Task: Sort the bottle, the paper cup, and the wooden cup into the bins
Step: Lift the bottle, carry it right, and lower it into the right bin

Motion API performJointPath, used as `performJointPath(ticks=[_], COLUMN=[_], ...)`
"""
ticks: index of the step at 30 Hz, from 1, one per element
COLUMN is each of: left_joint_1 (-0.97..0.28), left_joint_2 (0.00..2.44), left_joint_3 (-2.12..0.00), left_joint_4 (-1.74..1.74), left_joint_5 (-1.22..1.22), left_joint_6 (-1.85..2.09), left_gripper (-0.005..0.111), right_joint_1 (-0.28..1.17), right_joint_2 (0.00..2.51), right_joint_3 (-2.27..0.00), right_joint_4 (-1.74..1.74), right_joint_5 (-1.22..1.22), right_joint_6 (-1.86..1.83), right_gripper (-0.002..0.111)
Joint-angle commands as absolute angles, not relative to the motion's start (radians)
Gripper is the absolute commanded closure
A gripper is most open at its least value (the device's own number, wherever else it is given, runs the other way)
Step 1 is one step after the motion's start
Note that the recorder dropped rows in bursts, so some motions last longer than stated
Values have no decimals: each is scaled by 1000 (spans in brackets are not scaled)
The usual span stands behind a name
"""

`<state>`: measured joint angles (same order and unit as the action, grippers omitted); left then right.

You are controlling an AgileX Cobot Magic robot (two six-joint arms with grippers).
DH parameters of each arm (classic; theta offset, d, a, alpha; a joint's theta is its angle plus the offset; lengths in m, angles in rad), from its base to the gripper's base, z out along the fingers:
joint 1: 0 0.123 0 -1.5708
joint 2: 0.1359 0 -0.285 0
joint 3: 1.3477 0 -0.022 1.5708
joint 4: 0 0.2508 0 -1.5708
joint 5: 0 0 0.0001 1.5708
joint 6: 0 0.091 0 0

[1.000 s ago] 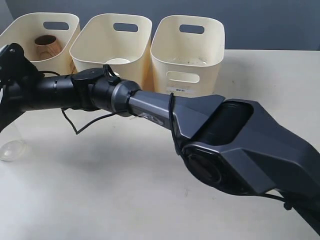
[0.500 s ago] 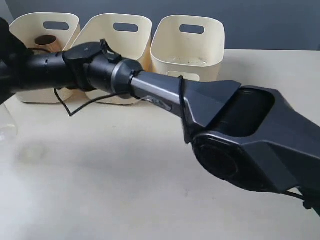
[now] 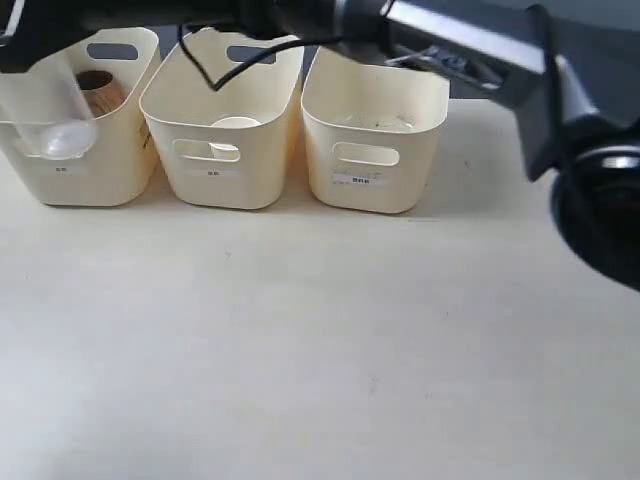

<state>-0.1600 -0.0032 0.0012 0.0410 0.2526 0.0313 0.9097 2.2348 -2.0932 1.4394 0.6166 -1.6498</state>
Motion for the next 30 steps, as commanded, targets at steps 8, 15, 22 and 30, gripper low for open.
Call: performJointPath(ticks=[8, 15, 22, 30], left_joint_1=[-163, -163, -163, -163], left_joint_2=[0, 0, 0, 0], left_joint_3=[0, 0, 0, 0], left_joint_4=[39, 39, 39, 39], left_joint_5=[239, 239, 239, 239], left_joint_6=[28, 28, 28, 28], left_gripper=[107, 107, 107, 107], right_joint_1=[744, 561, 363, 255], right_joint_2=[1803, 1629, 1616, 1745], right_joint_3=[-1536, -1323, -1303, -1415], right_joint_4=[1744, 1744, 1744, 1744], right_joint_5=[629, 683, 700, 755], right_joint_6=[-2089, -2115, -2115, -2115], right_gripper=[109, 109, 109, 109])
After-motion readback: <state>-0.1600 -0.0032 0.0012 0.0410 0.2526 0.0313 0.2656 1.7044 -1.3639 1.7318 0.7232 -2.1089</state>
